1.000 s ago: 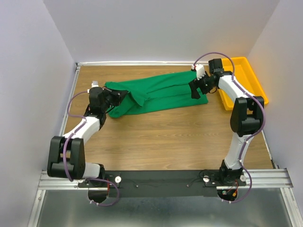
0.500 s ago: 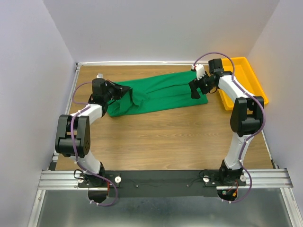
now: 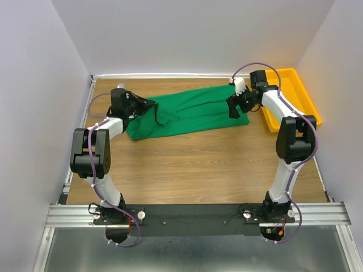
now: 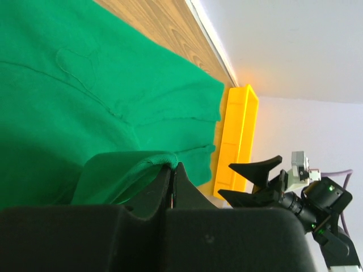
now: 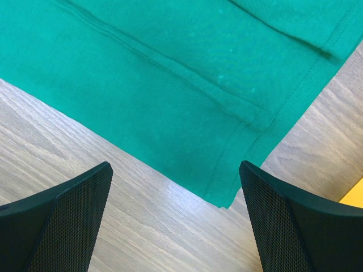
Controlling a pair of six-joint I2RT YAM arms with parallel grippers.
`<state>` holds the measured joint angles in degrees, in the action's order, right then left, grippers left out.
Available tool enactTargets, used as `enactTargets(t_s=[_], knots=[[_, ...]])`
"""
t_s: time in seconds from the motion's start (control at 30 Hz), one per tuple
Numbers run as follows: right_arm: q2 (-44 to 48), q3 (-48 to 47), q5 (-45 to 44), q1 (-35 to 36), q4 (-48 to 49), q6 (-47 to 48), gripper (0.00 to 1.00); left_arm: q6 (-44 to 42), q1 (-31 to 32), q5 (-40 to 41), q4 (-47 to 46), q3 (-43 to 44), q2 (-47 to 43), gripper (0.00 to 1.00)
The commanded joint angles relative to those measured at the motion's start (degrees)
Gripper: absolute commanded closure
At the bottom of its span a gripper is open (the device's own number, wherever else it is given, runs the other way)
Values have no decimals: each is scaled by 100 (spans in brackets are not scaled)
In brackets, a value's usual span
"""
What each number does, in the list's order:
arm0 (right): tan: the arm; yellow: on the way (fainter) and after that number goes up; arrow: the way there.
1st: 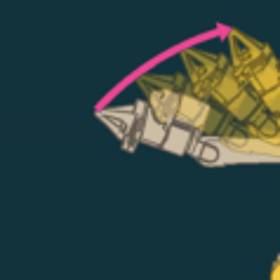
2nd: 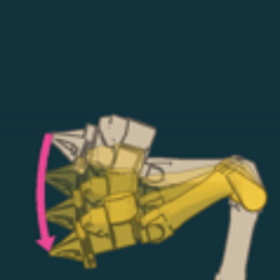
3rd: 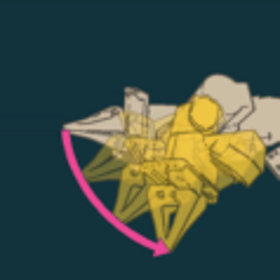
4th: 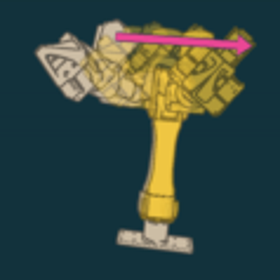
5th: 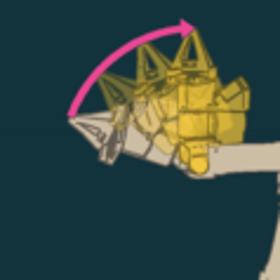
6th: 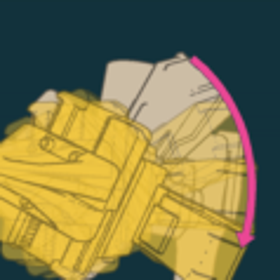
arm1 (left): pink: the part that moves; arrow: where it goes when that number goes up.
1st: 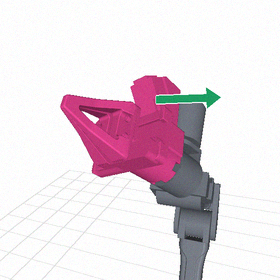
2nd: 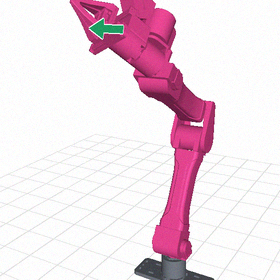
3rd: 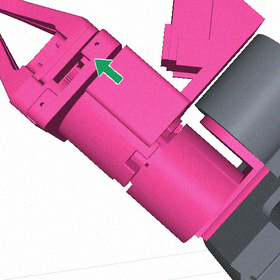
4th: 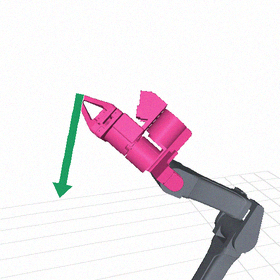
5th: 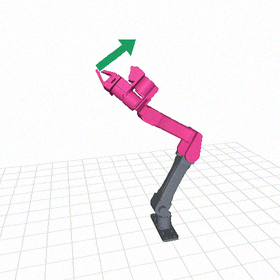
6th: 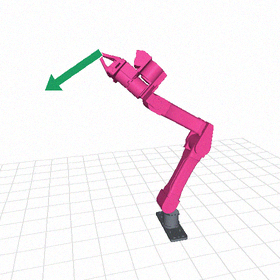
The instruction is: Fold and stack the t-shirts
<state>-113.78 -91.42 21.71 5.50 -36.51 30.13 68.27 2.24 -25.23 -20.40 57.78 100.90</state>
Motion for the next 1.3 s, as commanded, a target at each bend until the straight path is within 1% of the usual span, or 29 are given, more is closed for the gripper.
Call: enactTargets(t_s=[0.0, 0.33, 0.83, 0.97, 1.03, 1.07, 1.13, 1.17, 1.2, 1.27], knots=[[137, 54, 78, -31, 13, 81, 0, -165, -57, -149, 98, 304, 271, 100], [163, 71, 96, -40, 4, 98, 0, -341, -66, -342, 431, 1094, 904, 100], [180, 98, 158, -31, 4, 116, 0, -358, -180, -228, 599, 1332, 1327, 100], [198, 98, 228, -14, -5, 98, 0, -393, -180, -245, 686, 1542, 1502, 99], [189, 107, 254, 21, -14, 98, 0, -411, -180, -245, 731, 1648, 1616, 93], [198, 107, 254, 74, -23, 116, 0, -420, -180, -245, 774, 1771, 1660, 85], [198, 107, 263, 136, -40, 116, 0, -437, -180, -263, 810, 1903, 1801, 80], [198, 98, 272, 205, -49, 125, 0, -463, -180, -254, 897, 2060, 1845, 73], [189, 80, 307, 250, -66, 133, 0, -507, -311, -254, 941, 2149, 1915, 70], [207, 54, 359, 408, -84, 160, 0, -665, -364, -114, 1187, 2386, 1942, 62]])
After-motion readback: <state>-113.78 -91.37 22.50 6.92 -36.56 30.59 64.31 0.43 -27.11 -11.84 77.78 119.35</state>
